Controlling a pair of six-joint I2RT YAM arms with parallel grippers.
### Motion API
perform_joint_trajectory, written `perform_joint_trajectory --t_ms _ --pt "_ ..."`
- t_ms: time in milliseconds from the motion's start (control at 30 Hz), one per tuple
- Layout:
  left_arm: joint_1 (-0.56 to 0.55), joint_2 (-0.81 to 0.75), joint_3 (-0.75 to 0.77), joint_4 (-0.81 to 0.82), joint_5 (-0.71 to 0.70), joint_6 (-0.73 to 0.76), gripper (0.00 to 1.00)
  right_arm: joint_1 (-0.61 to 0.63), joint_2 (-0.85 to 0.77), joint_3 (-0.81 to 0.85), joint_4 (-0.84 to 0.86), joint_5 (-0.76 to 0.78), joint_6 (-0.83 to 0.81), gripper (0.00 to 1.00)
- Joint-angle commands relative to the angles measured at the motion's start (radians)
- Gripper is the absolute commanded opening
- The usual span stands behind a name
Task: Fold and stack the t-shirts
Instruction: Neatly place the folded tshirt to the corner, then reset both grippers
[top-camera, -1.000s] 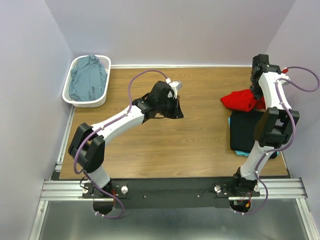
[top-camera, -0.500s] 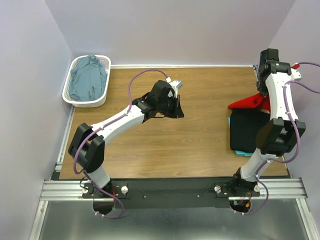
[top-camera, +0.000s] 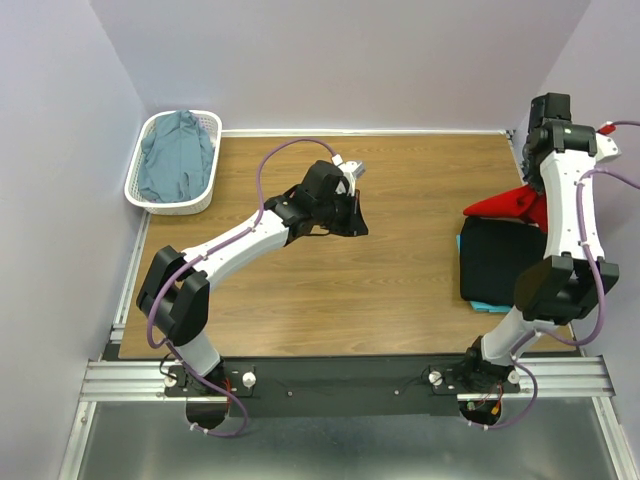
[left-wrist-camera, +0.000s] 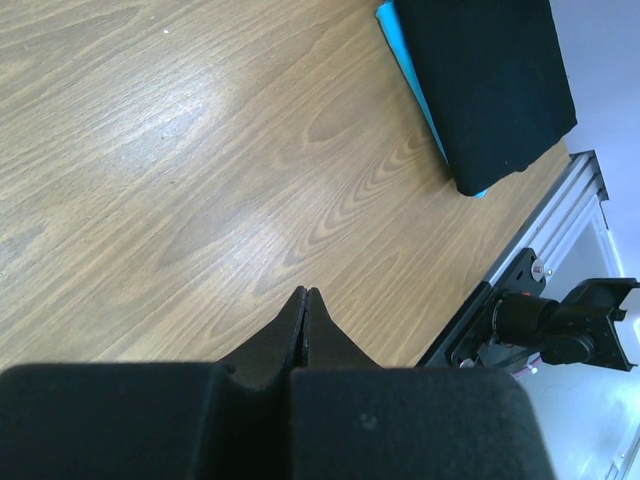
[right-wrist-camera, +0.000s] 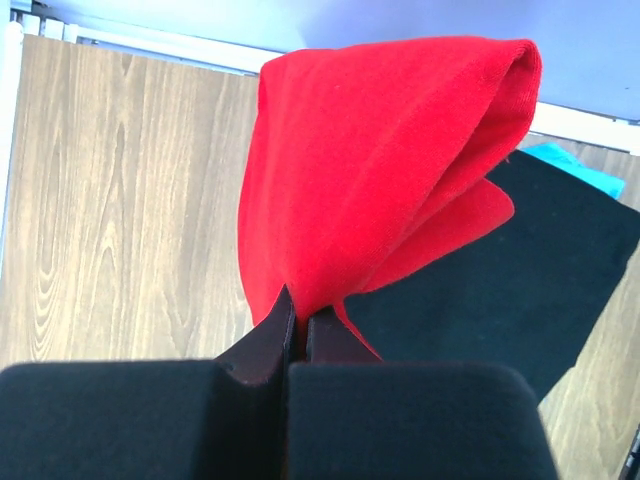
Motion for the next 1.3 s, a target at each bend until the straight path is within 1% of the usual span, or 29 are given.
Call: perform_joint_trajectory --t_ms 0,267,400,433,467,500,533,567,633,767,833,867,900,933,1033,1067,1100,1167,1200,1233,1267 --pt "-0.011 -0.010 0.015 -0.014 0.025 0.011 0.00 -0.011 -0.047 0.022 -0.034 0.061 0.003 0.00" --pt "-0.023 -0.010 0.009 -0.008 0.025 0.008 0.00 -0.012 -0.111 -0.066 -0.039 0.070 0.003 0.00" --pt "-0.030 -0.006 0.007 -0.005 0.025 0.005 0.00 -0.012 -0.166 -0.156 -0.039 0.032 0.002 0.00" --pt "-0.032 -0.006 0.007 -0.002 0.028 0.003 0.00 -0.012 -0.189 -0.200 -0.039 0.024 0.002 0.01" --pt "-0.037 -0.003 0.007 -0.004 0.030 0.003 0.00 -0.012 -0.202 -0.231 -0.041 0.016 0.000 0.13" --pt "-0.038 -0.003 0.007 -0.002 0.030 0.003 0.00 -0.012 -0.217 -0.256 -0.039 -0.004 -0.003 0.31" --pt "-0.041 0.000 0.006 -0.002 0.031 0.003 0.00 -0.012 -0.234 -0.314 -0.039 -0.013 -0.009 0.78" --pt "-0.041 -0.001 0.006 -0.001 0.033 0.005 0.00 -0.012 -0.269 -0.343 -0.042 -0.024 -0.018 1.00" --pt "-0.047 0.002 0.003 0.001 0.039 0.006 0.00 -0.012 -0.342 -0.424 -0.044 -0.037 -0.040 1.00" --pt "-0.052 0.008 -0.004 0.002 0.051 0.011 0.00 -0.012 -0.470 -0.533 -0.048 -0.085 -0.095 1.00" --pt "-0.054 0.007 -0.008 0.012 0.054 0.012 0.00 -0.012 -0.571 -0.576 0.010 -0.148 -0.136 1.00" --pt "-0.054 0.008 -0.008 0.015 0.053 0.012 0.00 -0.012 -0.602 -0.625 0.050 -0.181 -0.193 1.00" --pt "-0.054 0.008 -0.008 0.018 0.054 0.012 0.00 -0.012 -0.628 -0.644 0.123 -0.217 -0.213 1.00" --pt "-0.055 0.005 -0.013 0.024 0.053 0.011 0.00 -0.012 -0.671 -0.662 0.154 -0.278 -0.225 1.00" --pt "-0.054 -0.018 -0.031 0.032 0.041 0.005 0.00 -0.011 -0.680 -0.696 0.269 -0.399 -0.297 1.00" --pt "-0.054 -0.027 -0.039 0.035 0.035 0.003 0.00 -0.011 -0.673 -0.702 0.269 -0.431 -0.313 1.00" --pt "-0.055 -0.038 -0.052 0.041 0.030 0.002 0.00 -0.011 -0.662 -0.708 0.306 -0.492 -0.324 1.00" --pt "-0.052 -0.067 -0.060 0.039 0.010 0.005 0.00 -0.006 -0.644 -0.730 0.347 -0.546 -0.339 1.00" --pt "-0.050 -0.076 -0.068 0.038 -0.016 0.006 0.00 0.009 -0.644 -0.741 0.399 -0.588 -0.348 1.00" --pt "-0.046 -0.100 -0.073 0.036 -0.030 0.008 0.00 0.024 -0.642 -0.753 0.422 -0.597 -0.342 1.00" --pt "-0.044 -0.116 -0.077 0.036 -0.066 0.011 0.00 0.072 -0.637 -0.755 0.462 -0.599 -0.331 1.00"
